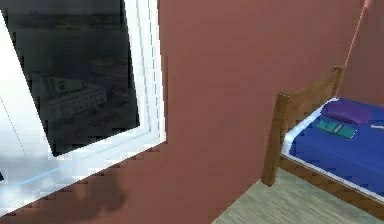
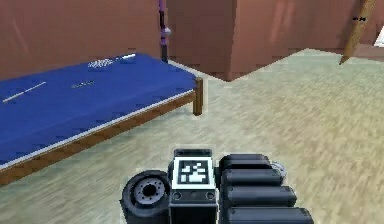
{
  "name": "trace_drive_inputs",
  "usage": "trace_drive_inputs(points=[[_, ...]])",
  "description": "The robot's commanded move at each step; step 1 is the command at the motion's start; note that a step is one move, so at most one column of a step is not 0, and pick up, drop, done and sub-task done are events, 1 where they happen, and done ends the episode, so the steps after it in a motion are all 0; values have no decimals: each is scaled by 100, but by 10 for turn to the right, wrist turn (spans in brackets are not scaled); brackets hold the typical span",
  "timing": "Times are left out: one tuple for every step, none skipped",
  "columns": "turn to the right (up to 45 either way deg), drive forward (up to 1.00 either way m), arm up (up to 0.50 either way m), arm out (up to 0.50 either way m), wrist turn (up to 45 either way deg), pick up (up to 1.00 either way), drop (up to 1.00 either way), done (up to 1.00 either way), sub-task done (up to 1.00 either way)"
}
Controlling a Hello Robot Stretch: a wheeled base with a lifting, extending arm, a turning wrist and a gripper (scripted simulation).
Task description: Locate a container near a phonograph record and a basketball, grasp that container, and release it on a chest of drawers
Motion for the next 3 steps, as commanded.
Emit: trace_drive_inputs(points=[[-180, 0, 0, 0, 0, 0, 0, 0, 0], [450, 0, 0, 0, 0, 0, 0, 0, 0], [150, 0, 0, 0, 0, 0, 0, 0, 0]])
